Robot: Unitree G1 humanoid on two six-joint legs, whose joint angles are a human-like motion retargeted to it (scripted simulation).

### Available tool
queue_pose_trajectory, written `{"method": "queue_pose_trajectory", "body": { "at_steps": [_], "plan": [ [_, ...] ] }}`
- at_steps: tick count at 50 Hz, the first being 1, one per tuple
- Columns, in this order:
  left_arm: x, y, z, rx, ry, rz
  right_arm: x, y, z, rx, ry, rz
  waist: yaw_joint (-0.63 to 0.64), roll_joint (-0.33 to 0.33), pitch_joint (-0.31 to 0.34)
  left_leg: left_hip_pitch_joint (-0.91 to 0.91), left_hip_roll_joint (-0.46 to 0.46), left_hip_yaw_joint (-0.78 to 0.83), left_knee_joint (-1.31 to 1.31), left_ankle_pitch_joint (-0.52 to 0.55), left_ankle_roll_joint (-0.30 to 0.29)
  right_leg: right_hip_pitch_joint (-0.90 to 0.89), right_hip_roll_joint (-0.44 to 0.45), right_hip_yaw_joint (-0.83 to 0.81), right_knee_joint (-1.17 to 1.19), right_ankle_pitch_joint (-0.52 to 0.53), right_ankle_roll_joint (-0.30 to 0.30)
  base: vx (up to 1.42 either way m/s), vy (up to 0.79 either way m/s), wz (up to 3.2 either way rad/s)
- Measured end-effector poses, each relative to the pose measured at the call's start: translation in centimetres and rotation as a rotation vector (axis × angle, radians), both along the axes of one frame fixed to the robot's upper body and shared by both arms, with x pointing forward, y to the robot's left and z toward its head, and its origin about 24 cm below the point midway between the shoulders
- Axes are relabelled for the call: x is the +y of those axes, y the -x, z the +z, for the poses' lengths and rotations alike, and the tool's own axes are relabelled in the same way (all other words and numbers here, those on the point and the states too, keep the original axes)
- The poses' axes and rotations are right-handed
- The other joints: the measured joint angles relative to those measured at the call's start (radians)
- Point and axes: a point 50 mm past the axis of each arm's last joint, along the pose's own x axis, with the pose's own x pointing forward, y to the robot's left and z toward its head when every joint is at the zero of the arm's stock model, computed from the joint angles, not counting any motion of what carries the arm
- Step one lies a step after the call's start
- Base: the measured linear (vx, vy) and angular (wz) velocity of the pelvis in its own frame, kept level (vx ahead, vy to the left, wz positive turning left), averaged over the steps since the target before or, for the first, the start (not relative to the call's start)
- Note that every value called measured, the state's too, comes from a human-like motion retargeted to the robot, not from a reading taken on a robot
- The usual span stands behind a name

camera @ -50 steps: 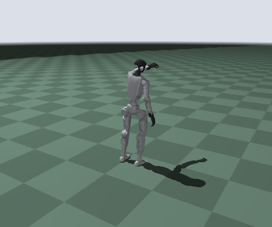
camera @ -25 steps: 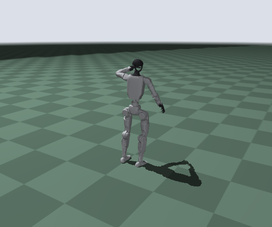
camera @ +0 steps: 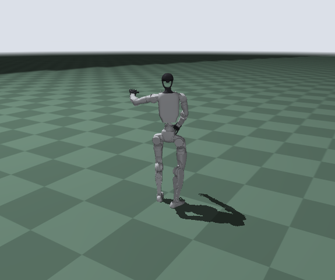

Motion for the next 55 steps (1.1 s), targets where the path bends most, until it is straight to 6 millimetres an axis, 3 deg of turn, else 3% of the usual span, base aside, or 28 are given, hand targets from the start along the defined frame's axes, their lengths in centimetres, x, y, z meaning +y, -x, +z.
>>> {"method": "queue_pose_trajectory", "body": {
  "at_steps": [2, 4, 8, 11, 15, 18, 22, 26, 30, 35, 42, 43, 45, 50, 55],
  "plan": [
    [1.2, 0.0, -0.7, 0.022, 0.115, 0.032, 1.1, 0.0, 0.1, 0.021, -0.063, -0.021, 0.013, -0.008, -0.007, 0.009, -0.007, -0.021, 0.009, -0.013, 0.008, 0.019, -0.007, -0.024, 0.01, -0.007, -0.019, 0.26, 0.09, 0.52],
    [2.0, -0.1, -1.1, 0.031, 0.264, 0.047, 1.8, -0.1, 0.0, 0.024, 0.016, 0.055, 0.024, -0.005, -0.007, 0.024, -0.002, -0.047, 0.018, -0.025, 0.01, 0.031, -0.01, -0.041, 0.049, -0.008, -0.027, 0.26, 0.1, 0.53],
    [3.1, -0.4, -2.4, 0.08, 0.474, 0.076, 3.1, 0.6, -0.6, 0.09, 0.023, 0.088, 0.046, -0.005, -0.034, 0.06, 0.009, -0.096, 0.012, -0.036, 0.019, -0.022, -0.048, -0.033, 0.259, -0.02, -0.111, 0.26, 0.09, 0.49],
    [3.3, -0.8, -3.3, 0.112, 0.5, 0.115, 3.4, 1.2, -1.1, 0.129, 0.021, 0.097, 0.034, -0.004, -0.052, 0.09, 0.014, -0.162, -0.002, -0.036, 0.02, -0.109, -0.056, 0.051, 0.457, -0.012, -0.164, 0.24, 0.05, 0.97],
    [3.8, -1.5, -5.0, 0.133, 0.442, 0.191, 3.6, 2.2, -1.7, 0.139, -0.001, 0.092, -0.012, -0.034, -0.076, 0.109, 0.002, -0.283, -0.028, -0.029, 0.023, -0.267, -0.034, 0.208, 0.654, 0.026, -0.153, 0.23, -0.02, 1.49],
    [4.2, -2.3, -7.3, 0.155, 0.477, 0.256, 2.9, 2.7, -1.9, 0.128, -0.01, 0.072, -0.048, -0.037, -0.075, 0.125, 0.013, -0.382, -0.051, -0.021, 0.004, -0.323, -0.01, 0.253, 0.646, 0.048, -0.15, 0.21, -0.08, 1.73],
    [4.4, -3.2, -11.4, 0.179, 0.658, 0.32, 1.0, 3.0, -2.0, 0.106, -0.008, 0.025, -0.081, -0.04, -0.046, 0.147, 0.026, -0.505, -0.073, -0.019, -0.016, -0.371, -0.05, 0.268, 0.58, 0.074, -0.145, 0.2, -0.14, 1.68],
    [3.9, -3.2, -16.6, 0.208, 0.866, 0.385, -2.2, 3.6, -2.2, 0.087, 0.025, -0.066, -0.112, -0.025, -0.003, 0.172, 0.043, -0.626, -0.085, -0.023, -0.022, -0.376, -0.09, 0.364, 0.45, 0.111, -0.122, 0.2, -0.21, 1.65],
    [2.5, -1.9, -22.4, 0.287, 0.988, 0.452, -6.1, 4.8, -2.7, 0.078, 0.085, -0.186, -0.154, -0.002, 0.041, 0.195, 0.062, -0.753, -0.092, -0.031, -0.02, -0.329, -0.124, 0.534, 0.29, 0.134, -0.086, 0.21, -0.3, 1.7],
    [0.4, 1.1, -29.1, 0.466, 1.023, 0.523, -10.2, 7.5, -3.3, 0.096, 0.154, -0.305, -0.208, 0.003, 0.079, 0.192, 0.072, -0.903, -0.083, -0.049, -0.017, -0.229, -0.187, 0.702, 0.09, 0.073, -0.03, 0.19, -0.46, 1.63],
    [-1.0, 7.2, -35.6, 0.643, 1.082, 0.691, -12.6, 10.6, -4.4, 0.169, 0.202, -0.383, -0.195, 0.006, 0.11, 0.126, 0.114, -0.955, -0.015, -0.042, -0.024, -0.162, -0.22, 0.59, -0.025, 0.069, -0.021, 0.07, -0.65, 0.84],
    [-1.1, 8.4, -36.4, 0.662, 1.101, 0.72, -12.6, 10.9, -4.7, 0.18, 0.209, -0.387, -0.185, 0.012, 0.116, 0.114, 0.122, -0.925, 0.015, -0.032, -0.019, -0.173, -0.21, 0.576, 0.007, 0.062, -0.05, 0.01, -0.68, 0.27],
    [-1.3, 10.9, -37.9, 0.684, 1.158, 0.783, -12.8, 11.5, -5.1, 0.209, 0.231, -0.401, -0.18, 0.023, 0.125, 0.074, 0.138, -0.833, 0.093, -0.01, -0.016, -0.16, -0.184, 0.554, 0.008, 0.076, -0.014, 0.01, -0.66, 0.32],
    [-3.1, 17.6, -41.3, 0.746, 1.344, 0.929, -13.5, 11.6, -5.5, 0.231, 0.269, -0.463, -0.196, 0.045, 0.137, -0.025, 0.175, -0.422, 0.315, -0.033, 0.043, -0.159, -0.113, 0.521, 0.056, 0.062, -0.02, 0.01, -0.56, 0.29],
    [-5.4, 22.9, -43.4, 0.834, 1.463, 1.04, -14.6, 10.7, -4.8, 0.191, 0.218, -0.58, -0.193, 0.048, 0.122, -0.015, 0.048, -0.221, 0.349, -0.132, 0.048, -0.137, -0.066, 0.508, -0.011, 0.096, 0.001, 0.01, -0.4, 0.0]
  ]
}}
